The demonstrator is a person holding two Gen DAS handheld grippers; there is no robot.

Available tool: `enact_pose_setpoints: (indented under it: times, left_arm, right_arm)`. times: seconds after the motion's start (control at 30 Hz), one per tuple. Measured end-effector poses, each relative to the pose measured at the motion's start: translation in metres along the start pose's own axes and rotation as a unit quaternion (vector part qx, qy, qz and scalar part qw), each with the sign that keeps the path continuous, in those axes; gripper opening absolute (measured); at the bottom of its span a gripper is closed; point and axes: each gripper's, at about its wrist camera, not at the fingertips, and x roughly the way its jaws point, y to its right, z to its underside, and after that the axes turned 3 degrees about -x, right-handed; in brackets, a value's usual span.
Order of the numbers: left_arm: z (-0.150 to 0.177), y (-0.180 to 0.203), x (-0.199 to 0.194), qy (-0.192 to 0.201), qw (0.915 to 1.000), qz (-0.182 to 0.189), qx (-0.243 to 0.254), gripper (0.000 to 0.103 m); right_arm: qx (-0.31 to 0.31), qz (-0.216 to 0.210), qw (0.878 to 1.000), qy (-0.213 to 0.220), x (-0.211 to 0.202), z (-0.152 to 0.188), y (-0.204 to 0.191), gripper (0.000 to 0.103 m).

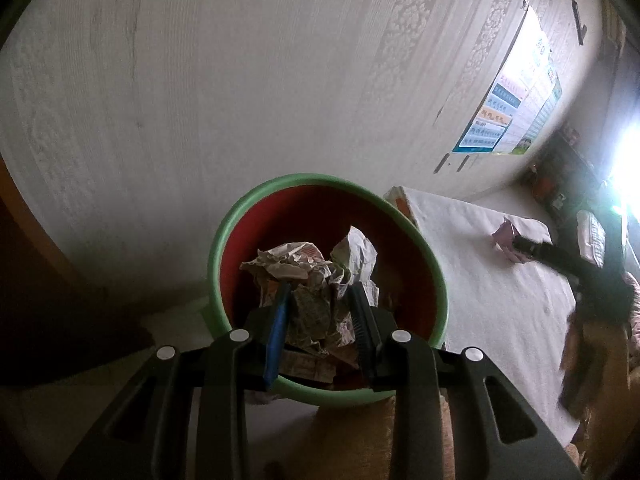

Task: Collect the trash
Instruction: 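Grasp the pink wrapper with the right tool and lift it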

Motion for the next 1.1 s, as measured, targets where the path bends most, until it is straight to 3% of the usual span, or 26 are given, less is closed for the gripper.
enact_pose_setpoints:
  times: [0.13,0.27,0.43,0.53,0.57,0.6,0.63,0.73,0.9,1.1]
  left_arm:
    - [0.003,0.005,0.005,-0.007,1.0,0.004,0.001,0.029]
    - [0.002,0.005,0.008,-0.011,0.9999,0.005,0.001,0.029]
    - [0.003,0.004,0.008,-0.015,0.9999,0.003,0.003,0.029]
    - [0.004,0.003,0.008,-0.016,0.9999,0.001,0.004,0.029]
    - [0.003,0.004,0.01,-0.018,0.9998,-0.001,0.004,0.029]
    - [0.003,0.004,0.011,-0.02,0.9998,-0.002,0.004,0.029]
    - [0.002,0.006,0.013,-0.021,0.9998,-0.001,0.004,0.029]
    - [0.001,0.009,0.015,-0.021,0.9997,0.002,0.009,0.029]
    - [0.0,0.019,0.018,-0.021,0.9994,0.011,0.023,0.029]
    - [-0.001,0.03,0.015,-0.015,0.9988,0.018,0.042,0.029]
  right_arm:
    - [-0.005,0.082,0.996,-0.041,0.036,-0.032,0.046,0.069]
    - [-0.036,0.083,0.991,-0.102,0.073,-0.044,0.061,0.075]
    - [-0.102,0.113,0.976,-0.154,0.108,-0.044,0.049,0.076]
    - [-0.107,0.123,0.974,-0.156,0.111,-0.039,0.051,0.054]
    - [-0.105,0.126,0.975,-0.151,0.109,-0.038,0.052,0.042]
    - [-0.101,0.119,0.977,-0.147,0.105,-0.038,0.053,0.04]
    - [-0.097,0.113,0.978,-0.143,0.098,-0.037,0.053,0.026]
    - [-0.087,0.088,0.986,-0.115,0.075,-0.029,0.05,0.015]
    - [-0.051,0.013,0.997,-0.057,0.009,-0.01,0.034,0.014]
    - [-0.03,-0.06,0.998,-0.014,-0.065,0.038,0.005,0.014]
